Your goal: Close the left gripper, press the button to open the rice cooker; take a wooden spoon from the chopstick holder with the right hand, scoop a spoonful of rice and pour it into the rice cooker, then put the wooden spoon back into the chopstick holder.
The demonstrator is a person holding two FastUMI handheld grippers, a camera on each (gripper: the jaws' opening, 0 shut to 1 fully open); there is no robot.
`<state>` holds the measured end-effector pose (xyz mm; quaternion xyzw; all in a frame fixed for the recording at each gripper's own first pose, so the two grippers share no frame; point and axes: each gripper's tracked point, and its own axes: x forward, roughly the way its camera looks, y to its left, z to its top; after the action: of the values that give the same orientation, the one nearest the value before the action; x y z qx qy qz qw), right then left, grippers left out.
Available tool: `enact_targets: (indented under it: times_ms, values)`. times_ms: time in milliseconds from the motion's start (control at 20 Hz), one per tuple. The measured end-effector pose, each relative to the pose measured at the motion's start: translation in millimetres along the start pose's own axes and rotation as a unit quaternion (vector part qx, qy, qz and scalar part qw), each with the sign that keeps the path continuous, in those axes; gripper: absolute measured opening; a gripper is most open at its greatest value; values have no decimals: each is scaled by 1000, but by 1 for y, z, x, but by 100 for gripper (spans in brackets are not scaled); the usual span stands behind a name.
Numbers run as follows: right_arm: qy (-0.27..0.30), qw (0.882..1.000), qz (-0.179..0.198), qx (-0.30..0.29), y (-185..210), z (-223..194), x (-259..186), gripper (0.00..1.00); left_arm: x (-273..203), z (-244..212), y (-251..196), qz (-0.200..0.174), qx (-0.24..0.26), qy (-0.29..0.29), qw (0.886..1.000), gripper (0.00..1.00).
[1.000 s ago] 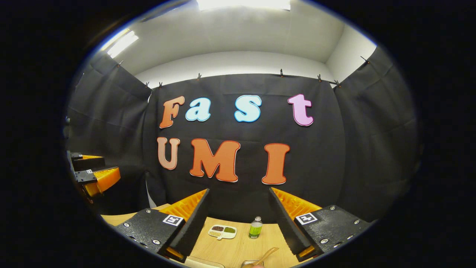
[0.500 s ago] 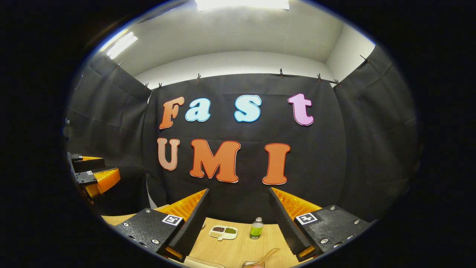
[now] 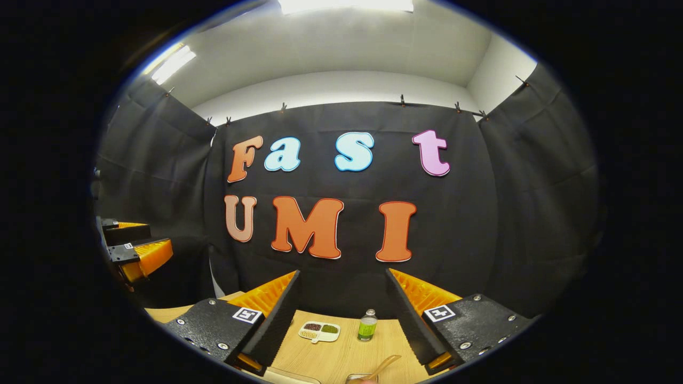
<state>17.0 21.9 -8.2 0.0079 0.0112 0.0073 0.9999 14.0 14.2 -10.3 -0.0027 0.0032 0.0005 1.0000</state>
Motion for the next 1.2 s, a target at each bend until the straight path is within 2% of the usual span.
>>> enact_targets:
  times_ms: [250, 300, 600, 700, 850, 1100, 1200]
  values:
    - [-1, 1000, 2, -2, 3, -1, 2, 97, 1, -2, 5, 6, 0, 3, 1000, 100]
    - [0, 1000, 4, -3, 4, -1, 2, 95, 0, -2, 6, 6, 1, 4, 1000, 100]
    - [2, 1000, 5, -7, 8, -4, 3, 97, 1, -4, 12, 14, 5, 7, 1000, 100]
    - [4, 1000, 5, -7, 8, -5, 3, 95, 2, -7, 17, 18, 4, 10, 1000, 100]
    - [6, 1000, 2, -6, 5, -6, 3, 97, 3, -11, 25, 27, 6, 15, 999, 100]
    - [20, 1000, -2, -10, 2, -16, 3, 95, 7, -26, 26, 33, 20, 34, 999, 100]
    - [23, 1000, -4, -7, -1, -18, 4, 97, 9, -30, 25, 33, 26, 40, 998, 75]
